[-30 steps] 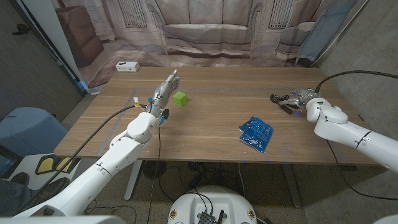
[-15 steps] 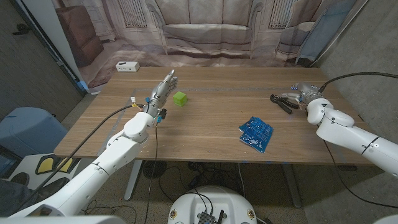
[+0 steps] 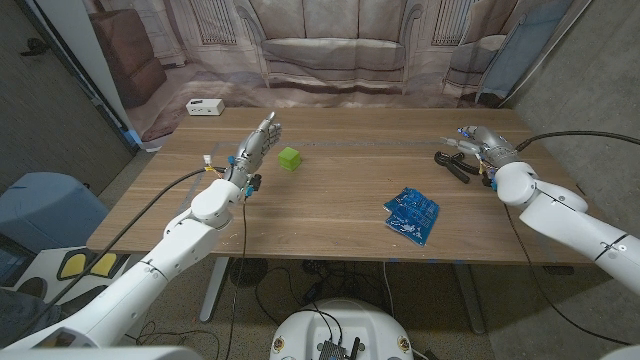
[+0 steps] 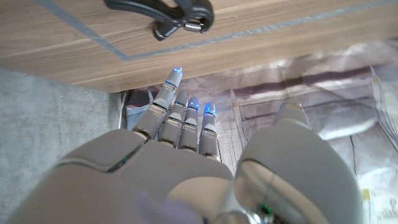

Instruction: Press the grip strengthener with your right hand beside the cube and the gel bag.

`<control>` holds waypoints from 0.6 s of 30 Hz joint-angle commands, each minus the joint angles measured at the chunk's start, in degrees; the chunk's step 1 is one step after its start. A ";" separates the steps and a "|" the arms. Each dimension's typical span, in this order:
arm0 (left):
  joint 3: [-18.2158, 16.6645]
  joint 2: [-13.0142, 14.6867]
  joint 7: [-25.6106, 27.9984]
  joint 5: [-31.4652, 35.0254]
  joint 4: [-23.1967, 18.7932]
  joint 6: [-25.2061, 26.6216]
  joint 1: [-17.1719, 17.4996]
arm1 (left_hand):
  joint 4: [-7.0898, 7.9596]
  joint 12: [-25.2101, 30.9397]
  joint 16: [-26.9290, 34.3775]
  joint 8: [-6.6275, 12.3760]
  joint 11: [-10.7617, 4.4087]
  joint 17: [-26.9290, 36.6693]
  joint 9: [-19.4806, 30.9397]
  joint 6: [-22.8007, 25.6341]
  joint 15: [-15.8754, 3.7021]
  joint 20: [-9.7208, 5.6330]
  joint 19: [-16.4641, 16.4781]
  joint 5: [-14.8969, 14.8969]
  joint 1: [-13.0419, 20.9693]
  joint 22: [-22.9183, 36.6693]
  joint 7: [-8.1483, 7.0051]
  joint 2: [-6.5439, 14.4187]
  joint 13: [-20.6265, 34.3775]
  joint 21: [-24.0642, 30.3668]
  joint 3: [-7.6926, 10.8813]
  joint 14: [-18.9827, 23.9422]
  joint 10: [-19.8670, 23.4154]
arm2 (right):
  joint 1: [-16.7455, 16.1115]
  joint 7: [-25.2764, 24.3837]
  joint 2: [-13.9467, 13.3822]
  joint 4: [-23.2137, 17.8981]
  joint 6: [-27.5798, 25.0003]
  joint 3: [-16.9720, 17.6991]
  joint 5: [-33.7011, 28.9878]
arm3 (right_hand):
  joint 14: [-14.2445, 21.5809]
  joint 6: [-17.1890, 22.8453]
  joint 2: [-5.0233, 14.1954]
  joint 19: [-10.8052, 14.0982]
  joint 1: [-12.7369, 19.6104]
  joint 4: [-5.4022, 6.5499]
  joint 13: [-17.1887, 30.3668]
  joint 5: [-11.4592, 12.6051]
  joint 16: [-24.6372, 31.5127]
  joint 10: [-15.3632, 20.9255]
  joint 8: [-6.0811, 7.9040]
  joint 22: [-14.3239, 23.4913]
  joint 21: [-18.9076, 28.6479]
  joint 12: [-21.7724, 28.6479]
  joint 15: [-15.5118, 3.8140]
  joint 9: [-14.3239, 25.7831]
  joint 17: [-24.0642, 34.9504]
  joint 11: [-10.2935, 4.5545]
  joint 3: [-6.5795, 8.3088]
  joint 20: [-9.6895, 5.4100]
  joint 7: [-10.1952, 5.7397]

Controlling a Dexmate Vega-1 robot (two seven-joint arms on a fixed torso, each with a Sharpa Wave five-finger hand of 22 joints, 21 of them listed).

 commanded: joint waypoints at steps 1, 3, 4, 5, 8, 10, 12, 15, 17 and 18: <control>-0.14 0.97 -3.53 -1.54 1.80 -0.58 -1.21 | -0.11 -0.13 -0.11 -0.09 -0.06 0.12 0.34 0.47 0.00 -0.42 0.13 -0.07 0.23 0.32 -0.12 0.69 0.08 -0.12 0.11 0.36 0.33 | -3.86 -0.78 4.52 3.38 18.29 5.05 8.65 | 0.43 0.32 -0.27 0.55 -1.09 0.41 0.07 -0.14 0.58 0.33 0.55 0.07 -0.15 0.44 0.46 0.32 -0.20 0.61 -0.33 -0.07 -0.11; 0.00 1.11 -4.30 -1.66 2.25 -0.68 -1.70 | -0.12 -0.12 -0.13 -0.10 -0.06 0.12 0.34 0.46 0.04 -0.46 0.14 -0.07 0.24 0.32 -0.16 0.69 0.08 -0.12 0.11 0.34 0.36 | -3.89 0.17 5.30 4.30 21.20 5.16 10.02 | 0.47 -0.23 -0.44 -0.13 -1.57 0.53 0.07 -0.17 0.63 0.37 0.34 0.07 -0.61 0.47 0.55 0.34 -0.32 0.68 -0.55 0.41 -0.05; 0.06 1.15 -4.70 -1.77 2.50 -0.72 -1.95 | -0.12 -0.12 -0.13 -0.10 -0.10 0.12 0.34 0.46 0.04 -0.44 0.12 -0.07 0.24 0.32 -0.13 0.70 0.08 -0.13 0.11 0.33 0.35 | -3.89 0.77 5.71 4.71 22.55 5.22 10.86 | 0.39 -0.30 -0.54 -0.77 -1.88 0.60 0.06 -0.19 0.63 0.39 0.32 0.07 -1.00 0.48 0.55 0.34 -0.40 0.69 -0.68 0.66 -0.06; 0.13 1.24 -5.19 -1.89 2.76 -0.77 -2.20 | -0.13 -0.11 -0.13 -0.10 -0.13 0.12 0.34 0.47 0.04 -0.45 0.11 -0.07 0.24 0.32 -0.13 0.70 0.08 -0.13 0.11 0.34 0.37 | -3.87 1.50 6.04 5.01 23.67 5.25 11.72 | 0.07 -0.48 -0.63 -1.19 -2.07 0.63 0.05 -0.20 0.51 0.44 0.26 0.07 -1.26 0.50 0.34 0.34 -0.48 0.66 -0.77 0.82 0.04; 0.39 1.56 -6.71 -2.28 3.56 -0.70 -2.97 | -0.14 -0.09 -0.12 -0.06 -0.17 0.11 0.34 0.57 0.06 -0.48 0.09 -0.07 0.24 0.32 -0.06 0.71 0.08 -0.14 0.10 0.36 0.44 | -3.41 4.90 7.09 6.42 27.31 5.09 15.07 | -1.70 -1.06 -0.79 -6.07 -2.87 0.49 -0.01 -0.07 0.07 0.23 0.12 0.05 -4.17 0.43 0.15 0.23 -1.27 0.91 -1.04 2.18 -0.12; 0.58 1.77 -7.89 -2.60 4.19 -0.76 -3.49 | -0.15 -0.08 -0.14 -0.08 -0.16 0.11 0.34 0.53 0.05 -0.47 0.09 -0.07 0.25 0.32 -0.05 0.72 0.08 -0.14 0.10 0.33 0.46 | -2.72 7.71 7.61 7.24 28.65 4.70 17.55 | -2.55 -1.19 -0.83 -7.41 -3.00 0.37 -0.03 -0.03 -0.14 -0.09 0.09 0.03 -5.05 0.32 0.22 0.19 -1.57 0.73 -1.08 2.12 -0.26; 0.72 1.93 -8.83 -2.71 4.78 -1.11 -3.85 | -0.16 -0.09 -0.13 -0.09 -0.01 0.11 0.34 0.53 0.03 -0.47 0.09 -0.08 0.25 0.32 -0.08 0.72 0.08 -0.14 0.10 0.33 0.44 | -1.99 9.62 8.72 8.37 30.30 4.15 19.49 | -2.63 -1.56 -1.01 -9.64 -3.13 0.19 -0.07 -0.02 -0.02 -0.53 -0.01 -0.01 -6.36 0.20 0.28 0.13 -1.95 1.15 -1.17 1.96 0.03; 0.88 2.13 -10.07 -2.76 5.56 -1.85 -4.26 | -0.17 -0.12 -0.15 -0.10 0.02 0.11 0.34 0.51 0.09 -0.47 0.07 -0.08 0.25 0.32 -0.09 0.73 0.08 -0.15 0.09 0.30 0.38 | -0.81 12.10 10.81 10.53 33.26 3.18 21.99 | -3.53 -1.63 -1.27 -13.31 -3.42 -0.16 -0.14 0.02 -0.06 -0.78 0.01 -0.06 -8.71 0.22 0.69 0.01 -2.71 1.31 -1.31 1.79 0.32; 0.95 2.26 -11.09 -3.00 6.21 -2.25 -4.64 | -0.18 -0.13 -0.15 -0.10 0.06 0.11 0.34 0.52 0.10 -0.50 0.08 -0.08 0.25 0.31 -0.13 0.73 0.08 -0.15 0.09 0.30 0.36 | -0.19 13.17 11.77 11.61 34.56 2.56 22.92 | -6.53 -1.92 -1.26 -13.76 -3.54 -0.40 -0.18 0.07 -0.83 -1.83 -0.06 -0.06 -9.46 -0.07 1.12 -0.05 -3.26 1.58 -1.31 1.34 0.46; 0.98 2.31 -11.56 -3.14 6.55 -2.39 -4.84 | -0.18 -0.13 -0.14 -0.11 0.02 0.11 0.34 0.50 0.07 -0.50 0.08 -0.08 0.25 0.31 -0.13 0.73 0.08 -0.15 0.09 0.32 0.36 | -0.04 13.33 12.17 11.96 34.96 2.34 23.18 | -7.62 -2.16 -1.19 -13.13 -3.71 -0.44 -0.19 0.07 -0.90 -2.74 -0.13 -0.06 -9.47 -0.31 1.23 -0.08 -3.48 1.63 -1.32 1.43 0.47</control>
